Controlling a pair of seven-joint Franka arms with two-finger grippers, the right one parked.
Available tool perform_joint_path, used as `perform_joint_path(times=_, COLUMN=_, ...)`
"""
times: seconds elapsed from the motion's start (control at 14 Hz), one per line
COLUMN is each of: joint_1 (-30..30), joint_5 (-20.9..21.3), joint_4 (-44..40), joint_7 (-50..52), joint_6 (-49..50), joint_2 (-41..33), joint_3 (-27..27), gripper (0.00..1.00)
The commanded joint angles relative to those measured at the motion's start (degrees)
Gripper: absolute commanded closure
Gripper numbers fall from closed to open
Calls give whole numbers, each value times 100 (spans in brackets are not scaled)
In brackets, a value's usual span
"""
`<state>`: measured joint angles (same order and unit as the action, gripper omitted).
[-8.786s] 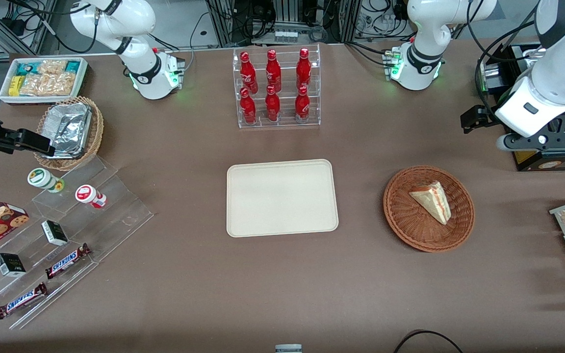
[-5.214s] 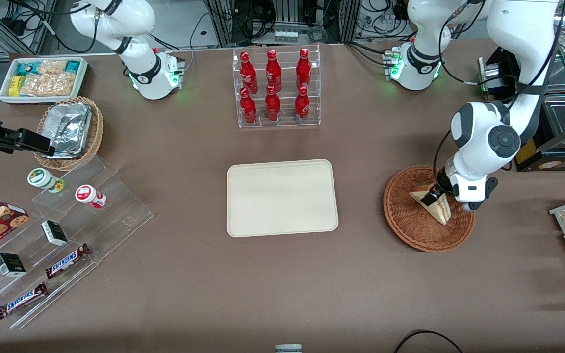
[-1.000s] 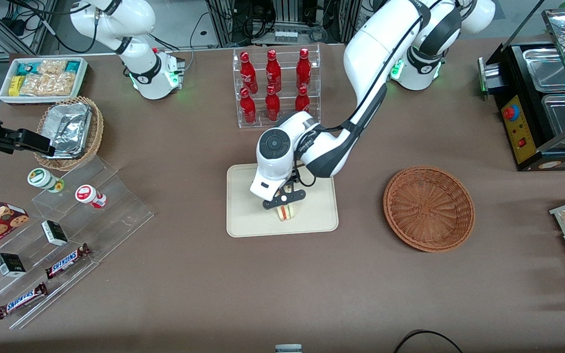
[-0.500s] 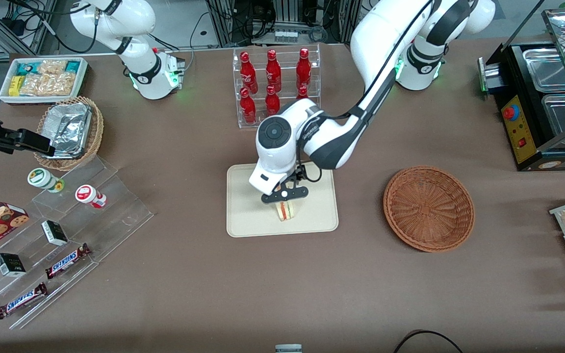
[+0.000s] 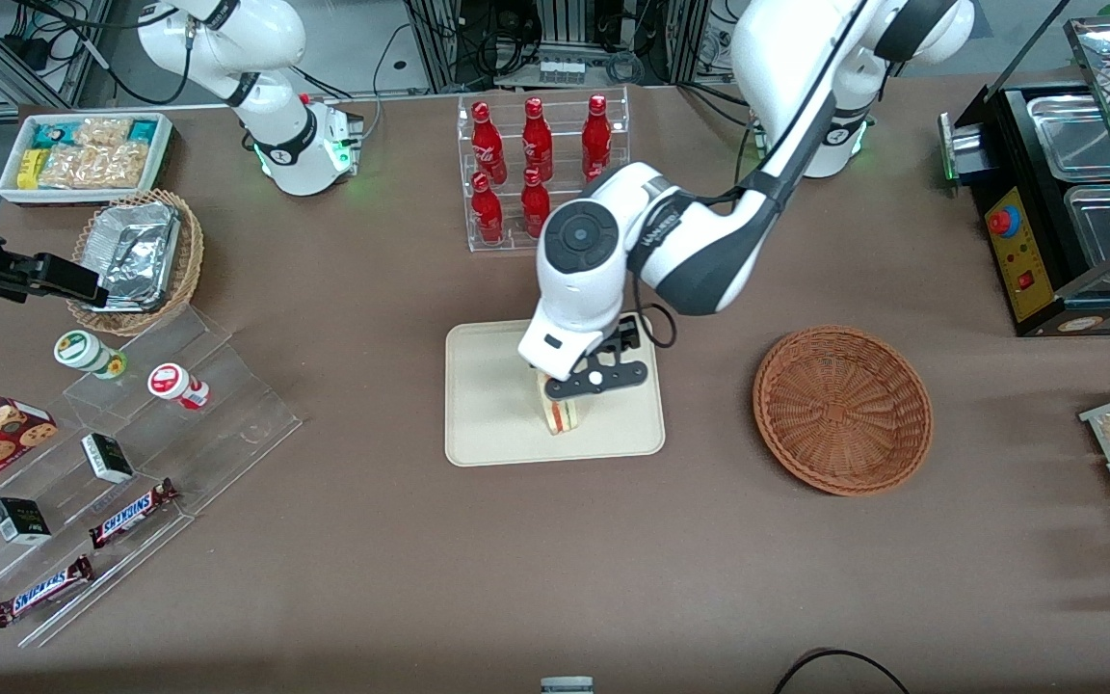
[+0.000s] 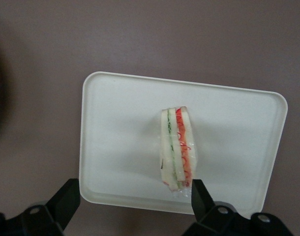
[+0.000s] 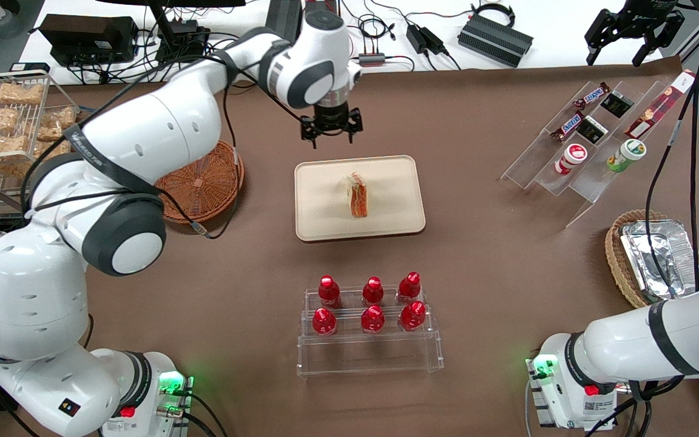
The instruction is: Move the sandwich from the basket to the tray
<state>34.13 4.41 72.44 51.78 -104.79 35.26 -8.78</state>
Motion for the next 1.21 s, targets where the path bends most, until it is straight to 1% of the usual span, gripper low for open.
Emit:
perform_joint_path(times=0.0, joint_1=-380, joint_5=-2, joint_4=279, joint_7=-596, joint_6=336, joint_2=-422, joint_3=-28, gripper=0)
perform_joint_path(times=0.36, joint_1=-1153, joint_5=-11, joint_4=1166, joint_7=-1783, joint_6=310, joint_2=-1178, joint_3=-36, gripper=0)
perform_joint_path(times=0.79, joint_1=-2234, joint_5=-134, joint_4=2115, joint_7=-3610, joint_6=337, joint_2=-2109, joint_3=-36, gripper=0)
perform_joint_path(times=0.93, joint_1=-2498, joint_5=-134, joint_4=2414, joint_7=-3954, joint_6=337, joint_2=-2417, joint_3=-36, gripper=0)
perform_joint_path(times=1.14, joint_1=-2841, joint_5=-134, joint_4=2635, joint_7=-4359, joint_6=468, joint_2=-2769, joint_3=-36, gripper=0)
